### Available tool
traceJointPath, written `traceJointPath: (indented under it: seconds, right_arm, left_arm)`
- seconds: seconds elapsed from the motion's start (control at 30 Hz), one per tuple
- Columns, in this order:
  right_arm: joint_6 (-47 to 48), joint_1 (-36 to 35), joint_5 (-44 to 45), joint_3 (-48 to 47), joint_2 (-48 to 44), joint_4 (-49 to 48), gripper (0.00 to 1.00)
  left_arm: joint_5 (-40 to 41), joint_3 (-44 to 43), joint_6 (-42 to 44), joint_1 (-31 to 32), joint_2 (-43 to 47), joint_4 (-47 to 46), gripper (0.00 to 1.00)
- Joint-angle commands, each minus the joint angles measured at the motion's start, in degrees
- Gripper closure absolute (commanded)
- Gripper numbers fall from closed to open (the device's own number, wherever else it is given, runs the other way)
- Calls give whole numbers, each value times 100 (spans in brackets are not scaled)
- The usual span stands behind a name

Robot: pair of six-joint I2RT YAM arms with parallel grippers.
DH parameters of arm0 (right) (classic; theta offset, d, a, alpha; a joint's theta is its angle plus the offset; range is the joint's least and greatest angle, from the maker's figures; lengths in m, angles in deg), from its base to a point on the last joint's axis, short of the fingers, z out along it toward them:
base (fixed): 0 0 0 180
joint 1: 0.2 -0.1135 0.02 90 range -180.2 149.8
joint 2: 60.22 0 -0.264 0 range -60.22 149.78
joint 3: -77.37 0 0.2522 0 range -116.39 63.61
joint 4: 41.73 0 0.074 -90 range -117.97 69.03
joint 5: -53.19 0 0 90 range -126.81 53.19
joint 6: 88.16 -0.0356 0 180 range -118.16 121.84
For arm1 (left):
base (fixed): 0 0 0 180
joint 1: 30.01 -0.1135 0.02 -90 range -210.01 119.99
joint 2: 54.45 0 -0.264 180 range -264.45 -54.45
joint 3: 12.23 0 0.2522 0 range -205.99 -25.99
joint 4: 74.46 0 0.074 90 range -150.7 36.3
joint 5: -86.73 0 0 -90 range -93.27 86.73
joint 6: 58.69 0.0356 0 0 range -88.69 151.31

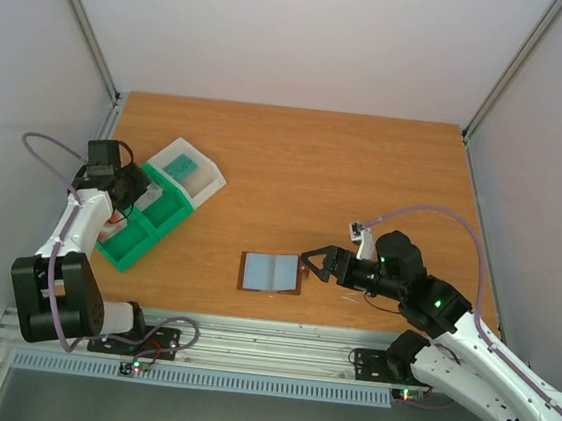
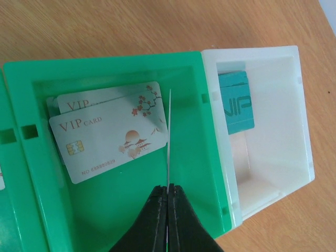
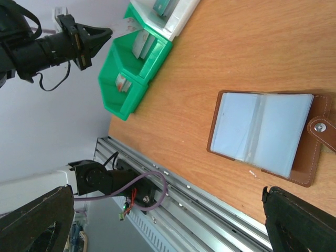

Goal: Take the credit cards out of the card holder

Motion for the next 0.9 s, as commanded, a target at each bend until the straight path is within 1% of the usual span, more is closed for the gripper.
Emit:
traceJointPath:
  seconds: [0.0,0.87]
  right_arm:
    - [87,-20,99,-56,22,34,2]
    - [140,-13,236,-79,16,147,2]
  left_arm:
    - [72,-105,152,-89,-156,-397,100]
    - [207,-143,311,-166,-550,-476,100]
